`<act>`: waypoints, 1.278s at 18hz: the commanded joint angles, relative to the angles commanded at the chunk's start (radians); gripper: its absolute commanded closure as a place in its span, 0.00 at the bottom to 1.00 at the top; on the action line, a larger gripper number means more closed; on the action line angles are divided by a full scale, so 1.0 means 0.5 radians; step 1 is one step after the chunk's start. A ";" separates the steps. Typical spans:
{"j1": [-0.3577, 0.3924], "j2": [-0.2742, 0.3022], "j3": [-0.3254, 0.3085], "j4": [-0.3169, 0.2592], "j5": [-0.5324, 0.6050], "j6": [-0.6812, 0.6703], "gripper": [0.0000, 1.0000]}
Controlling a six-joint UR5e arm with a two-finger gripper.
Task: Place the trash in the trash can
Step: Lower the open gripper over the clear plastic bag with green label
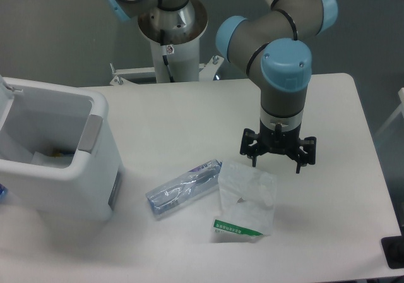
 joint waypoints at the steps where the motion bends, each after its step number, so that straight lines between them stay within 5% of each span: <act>1: 0.000 0.000 -0.003 0.000 0.024 0.003 0.00; 10: -0.022 -0.055 -0.037 0.049 0.058 -0.055 0.00; 14: -0.046 -0.107 -0.120 0.178 0.064 -0.242 0.00; 23: -0.236 -0.365 0.125 0.172 0.071 -0.699 0.00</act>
